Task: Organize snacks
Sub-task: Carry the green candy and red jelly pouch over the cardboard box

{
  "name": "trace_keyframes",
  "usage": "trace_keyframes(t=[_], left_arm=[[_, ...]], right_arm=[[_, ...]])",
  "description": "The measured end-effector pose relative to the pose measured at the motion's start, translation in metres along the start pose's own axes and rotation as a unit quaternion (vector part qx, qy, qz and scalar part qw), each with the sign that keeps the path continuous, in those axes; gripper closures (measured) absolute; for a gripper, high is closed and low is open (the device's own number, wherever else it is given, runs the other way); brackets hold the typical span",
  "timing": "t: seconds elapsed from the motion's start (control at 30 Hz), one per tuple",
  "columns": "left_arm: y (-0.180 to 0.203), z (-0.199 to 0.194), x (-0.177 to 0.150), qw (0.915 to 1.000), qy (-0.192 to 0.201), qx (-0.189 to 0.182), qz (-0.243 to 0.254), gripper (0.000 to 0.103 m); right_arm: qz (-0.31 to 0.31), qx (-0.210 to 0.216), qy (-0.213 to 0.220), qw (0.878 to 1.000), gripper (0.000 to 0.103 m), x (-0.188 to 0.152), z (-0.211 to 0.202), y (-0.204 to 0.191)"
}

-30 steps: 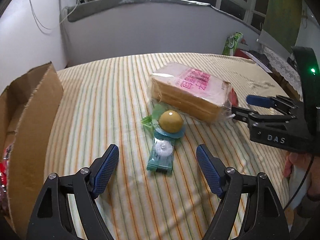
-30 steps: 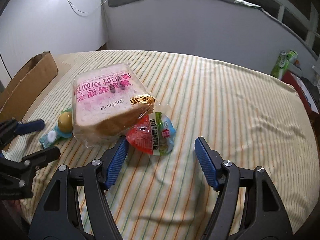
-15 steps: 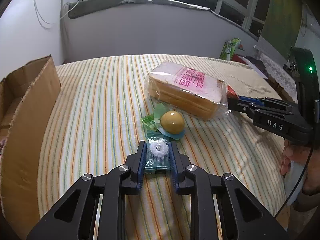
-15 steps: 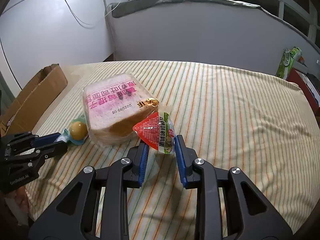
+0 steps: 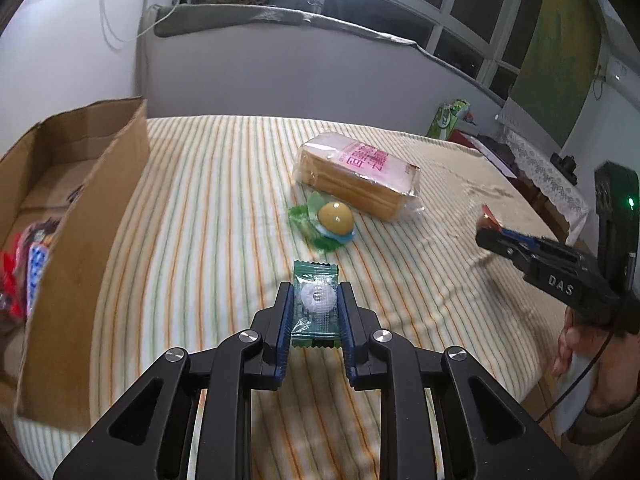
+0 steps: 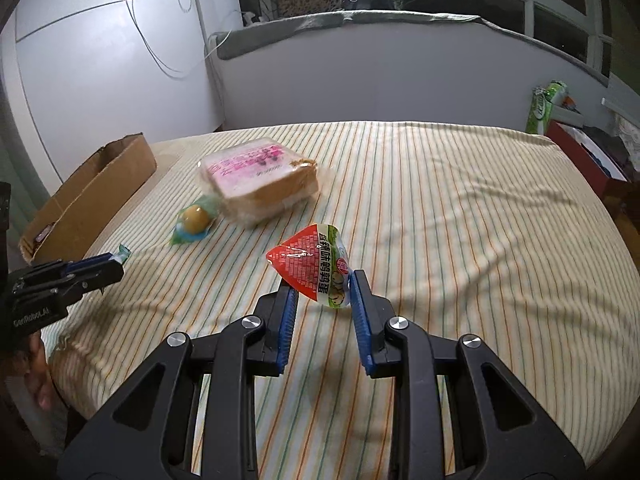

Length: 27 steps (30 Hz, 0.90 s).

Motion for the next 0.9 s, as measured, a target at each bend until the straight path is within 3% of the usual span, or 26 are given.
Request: trace_keyframes(t=[0.23, 0.63, 0.9], left_arm=[[0.006, -0.012, -0.012, 1.0, 0.006, 0.008, -0.001, 0.083], [0.023, -0.011, -0.003, 0.9991, 0.034, 0.014, 0.022, 0.083], [0.052, -0.059, 0.027, 0.992, 0.103, 0.01, 0.071, 0.083]], right_arm=[[0.007, 0.006, 0.005, 1.0, 0.076, -0.015, -0.011, 0.003], [0.012, 0.015, 0.024, 1.0, 0.076, -0.006, -0.017, -0.007], [-0.017, 0.009, 0.101, 0.995, 0.076, 0.038, -0.087, -0.051]])
Point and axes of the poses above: each gripper's, at about its wrist camera, not at the fingertips, and z roughly the way its jaws point, y to its right, x to its top, the point moved 5 cm from there along z, roughly the way its jaws point, and after that the axes turned 15 degrees about -x, right-handed, at the moved point
